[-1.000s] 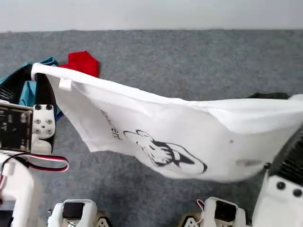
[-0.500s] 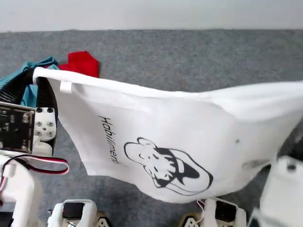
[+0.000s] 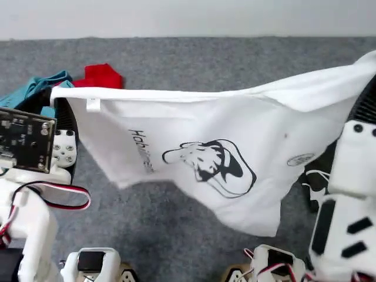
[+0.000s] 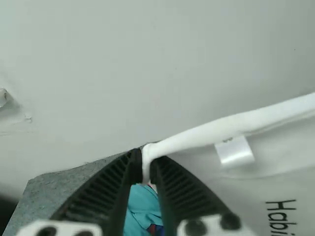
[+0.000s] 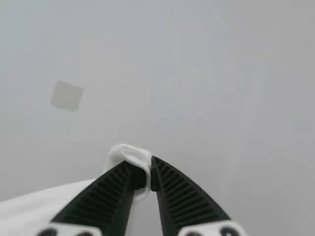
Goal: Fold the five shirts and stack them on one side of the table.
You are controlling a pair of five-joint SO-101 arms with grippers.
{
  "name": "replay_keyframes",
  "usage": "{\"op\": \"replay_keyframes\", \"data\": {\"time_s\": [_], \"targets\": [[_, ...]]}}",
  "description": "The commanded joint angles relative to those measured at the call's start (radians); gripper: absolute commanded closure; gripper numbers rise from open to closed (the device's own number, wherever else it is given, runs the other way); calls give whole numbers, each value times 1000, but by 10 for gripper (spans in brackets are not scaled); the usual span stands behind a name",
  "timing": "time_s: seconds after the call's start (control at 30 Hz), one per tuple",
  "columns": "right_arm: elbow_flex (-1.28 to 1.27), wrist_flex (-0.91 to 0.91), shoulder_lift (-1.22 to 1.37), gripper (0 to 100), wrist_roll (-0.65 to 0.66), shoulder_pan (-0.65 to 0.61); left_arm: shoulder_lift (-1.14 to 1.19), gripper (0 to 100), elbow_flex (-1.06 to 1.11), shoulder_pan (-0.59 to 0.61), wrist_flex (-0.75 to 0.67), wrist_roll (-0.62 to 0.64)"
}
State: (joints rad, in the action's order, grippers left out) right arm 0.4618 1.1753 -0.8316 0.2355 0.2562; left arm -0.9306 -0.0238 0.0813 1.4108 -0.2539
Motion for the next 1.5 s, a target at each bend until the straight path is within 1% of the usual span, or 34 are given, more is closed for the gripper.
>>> {"op": "replay_keyframes", "data": {"time_s": [0.0, 0.23, 0.33, 0.5, 0.67, 0.8, 0.87, 1.0, 1.1, 1.23, 1.33, 1.47], "targets": [[14, 28, 44, 987, 12, -2, -5, 987, 8, 6, -5, 11], [14, 33, 74, 987, 12, -7, -5, 987, 33, 6, -6, 8], [14, 33, 48, 987, 14, -48, -5, 987, 33, 6, -6, 8], [14, 35, 61, 987, 14, -61, -5, 987, 33, 6, -2, 8], [14, 33, 119, 987, 12, -62, 3, 987, 35, 6, -5, 8], [14, 30, 208, 987, 8, -64, 5, 987, 93, 6, -32, 6], [14, 24, 266, 987, 8, -67, 5, 987, 147, 6, -72, 6], [14, 15, 395, 987, 12, -142, 9, 987, 289, 6, -215, 11], [14, -61, 498, 987, 12, -188, 49, 987, 369, 8, -328, 6], [15, -156, 622, 987, 12, -240, 172, 987, 377, 8, -443, 6], [15, -271, 728, 987, 9, -248, 302, 987, 375, 29, -565, 5], [20, -499, 894, 987, 6, -248, 505, 987, 374, 91, -769, 12]]}}
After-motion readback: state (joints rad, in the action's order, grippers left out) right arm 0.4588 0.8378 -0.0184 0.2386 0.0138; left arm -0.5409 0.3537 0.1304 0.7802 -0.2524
